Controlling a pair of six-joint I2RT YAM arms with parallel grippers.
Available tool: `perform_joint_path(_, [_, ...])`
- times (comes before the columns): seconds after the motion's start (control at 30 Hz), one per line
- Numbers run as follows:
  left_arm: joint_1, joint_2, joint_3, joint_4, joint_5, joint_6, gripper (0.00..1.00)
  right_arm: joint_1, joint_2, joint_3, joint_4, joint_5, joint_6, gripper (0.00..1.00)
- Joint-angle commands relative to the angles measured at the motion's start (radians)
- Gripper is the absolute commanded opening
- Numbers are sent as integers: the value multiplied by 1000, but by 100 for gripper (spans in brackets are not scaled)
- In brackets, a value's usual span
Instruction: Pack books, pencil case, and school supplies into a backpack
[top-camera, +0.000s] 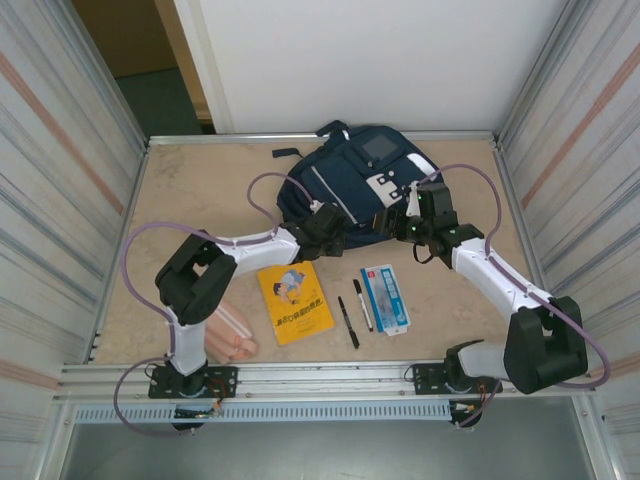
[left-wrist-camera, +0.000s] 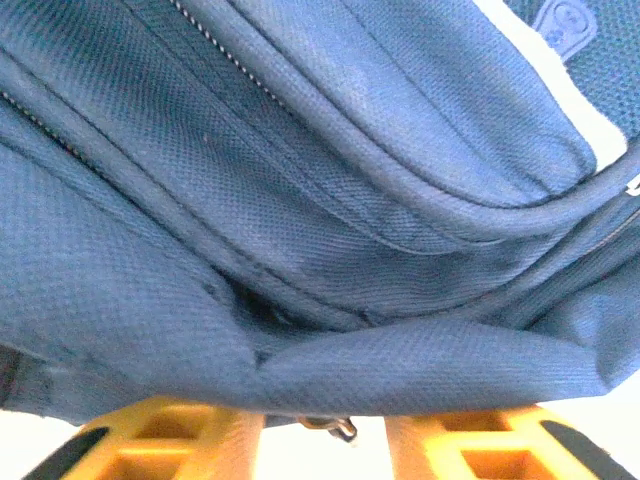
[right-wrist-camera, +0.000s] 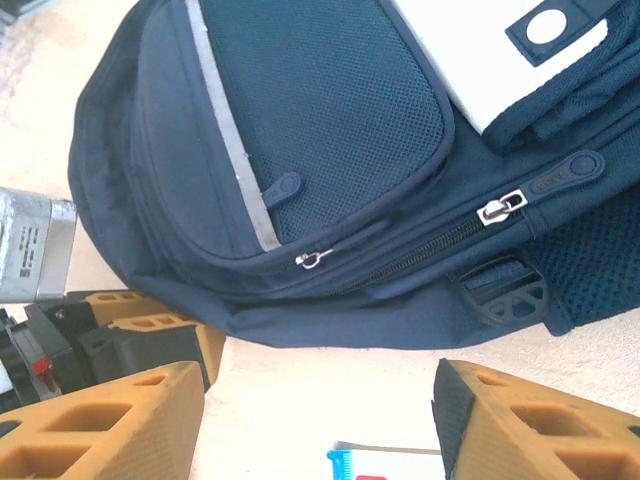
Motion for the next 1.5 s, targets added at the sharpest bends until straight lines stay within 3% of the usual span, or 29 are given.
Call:
perform_joint_path(0.0, [-4,16,37,3,-56,-22,22,-5,-45,-24,22,-7,-16,62])
perform_joint_path(0.23, [-4,-23,10,2,-45,-4,1,-5,-60,-42,10,-34,-27,62])
perform_joint_path(0.3, [-5,-41,-8,20,-37,11,0,-2,-42,-34,-6,-44,-24,62])
perform_joint_path(0.37, [-4,-56,-12,20,-17,36,0,13,-45,-27,-52,45,7,63])
perform_joint_path(0.43, [-4,-78,-9,8,16,70,0,16,-66,-30,-82,183,89,76])
perform_joint_path(0.5, [-5,-107,-20,15,69,93,0,3,-87,-32,-116,317,249,99])
perform_joint_path(0.53, [-5,-120,-28,26,95,100,0,-19,-91,-29,-155,330,356,99])
perform_joint_path(0.6, [-4,-141,-39,51,160,123,0,-94,-114,-79,-155,223,554,99])
perform_joint_path(0.67, [-5,-156,-37,61,210,151,0,-139,-134,-160,-7,71,621,100])
perform_joint_path(0.73, [-8,-168,-43,80,223,165,0,-129,-139,-167,27,48,658,96])
perform_joint_path(0.87, [-8,-178,-52,109,235,176,0,-53,-81,-41,-222,177,783,94])
perform_joint_path(0.93, [-13,-185,-55,114,238,179,0,-23,-28,-3,-298,164,874,92])
perform_joint_path(1.13, [-32,-208,-100,203,243,210,0,71,166,86,-225,1,1065,86])
perform_joint_path(1.2, [-38,-209,-101,210,231,219,0,94,217,130,-251,7,1107,71])
perform_joint_path(1.27, [-45,-207,-100,221,232,245,0,99,246,157,-249,16,1126,63])
perform_joint_path(1.47, [-45,-219,-143,296,251,246,0,98,283,174,-218,46,1170,61])
